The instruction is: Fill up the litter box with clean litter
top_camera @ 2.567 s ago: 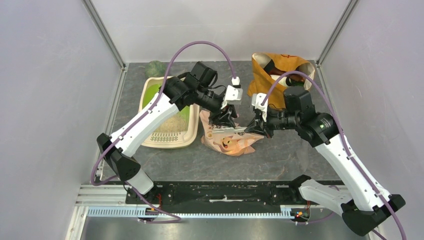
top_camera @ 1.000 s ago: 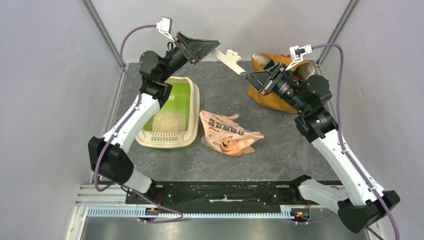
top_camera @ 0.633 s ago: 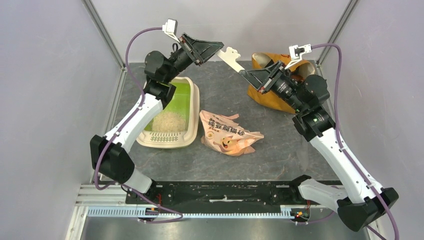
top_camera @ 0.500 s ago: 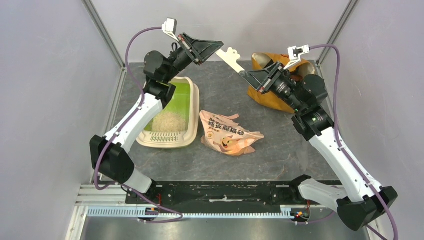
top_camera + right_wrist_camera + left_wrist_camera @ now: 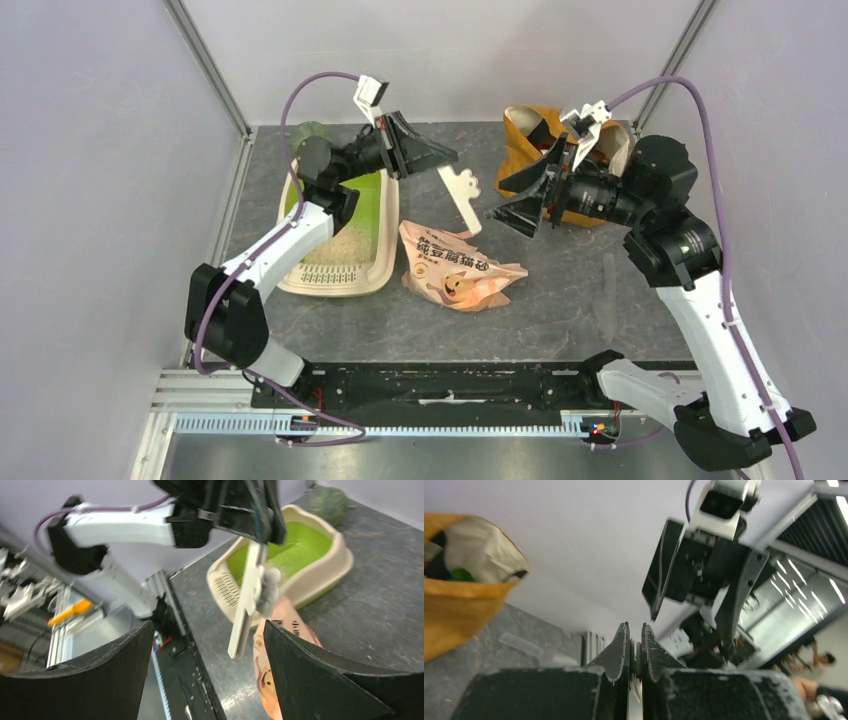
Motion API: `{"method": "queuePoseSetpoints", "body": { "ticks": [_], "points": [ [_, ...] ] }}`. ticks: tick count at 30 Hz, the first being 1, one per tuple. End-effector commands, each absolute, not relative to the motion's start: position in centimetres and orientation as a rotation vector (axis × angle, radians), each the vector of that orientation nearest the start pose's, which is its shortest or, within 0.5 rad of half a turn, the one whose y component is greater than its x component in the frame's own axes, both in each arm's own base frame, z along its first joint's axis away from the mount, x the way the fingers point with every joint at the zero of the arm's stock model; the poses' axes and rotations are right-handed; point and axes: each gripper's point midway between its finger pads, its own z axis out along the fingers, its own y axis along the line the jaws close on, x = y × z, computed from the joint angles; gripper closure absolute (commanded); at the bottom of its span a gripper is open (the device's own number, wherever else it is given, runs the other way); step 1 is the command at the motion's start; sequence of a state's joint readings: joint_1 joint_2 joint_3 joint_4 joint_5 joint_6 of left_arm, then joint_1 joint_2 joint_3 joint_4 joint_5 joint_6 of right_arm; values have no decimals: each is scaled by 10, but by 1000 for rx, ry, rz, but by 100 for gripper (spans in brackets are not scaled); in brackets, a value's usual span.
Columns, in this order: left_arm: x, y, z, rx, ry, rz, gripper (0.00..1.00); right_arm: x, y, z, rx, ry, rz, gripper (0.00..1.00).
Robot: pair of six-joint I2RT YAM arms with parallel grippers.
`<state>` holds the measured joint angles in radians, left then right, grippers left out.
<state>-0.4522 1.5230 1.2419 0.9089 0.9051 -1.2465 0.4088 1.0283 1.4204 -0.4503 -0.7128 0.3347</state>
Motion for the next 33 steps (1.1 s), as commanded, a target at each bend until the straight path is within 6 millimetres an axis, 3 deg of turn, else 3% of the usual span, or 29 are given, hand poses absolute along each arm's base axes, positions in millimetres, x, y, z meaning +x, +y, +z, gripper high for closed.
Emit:
{"method": "queuePoseSetpoints", "body": {
  "ticks": [1, 7, 11, 19, 23, 25, 33],
  "points": [
    [214, -310, 454, 852, 1172, -1903, 98, 161, 232, 429, -895, 1642, 1294, 13],
    [196, -317, 462, 922, 1116, -1894, 98, 180, 232, 414, -812, 1688, 1245, 13],
    [191, -316, 465, 942, 1094, -1880, 98, 184, 233, 420, -795, 1655, 1238, 21],
    [207, -318, 475, 809, 1107, -1844, 98, 187, 236, 445, -678, 1490, 1304, 34],
    [210, -319, 477, 790, 1115, -1841, 98, 198, 242, 446, -621, 1499, 1355, 26],
    [209, -319, 478, 792, 1114, -1837, 98, 200, 245, 452, -618, 1474, 1384, 27],
    [213, -319, 481, 778, 1107, -1829, 98, 208, 248, 440, -580, 1538, 1400, 36]
  ]
}}
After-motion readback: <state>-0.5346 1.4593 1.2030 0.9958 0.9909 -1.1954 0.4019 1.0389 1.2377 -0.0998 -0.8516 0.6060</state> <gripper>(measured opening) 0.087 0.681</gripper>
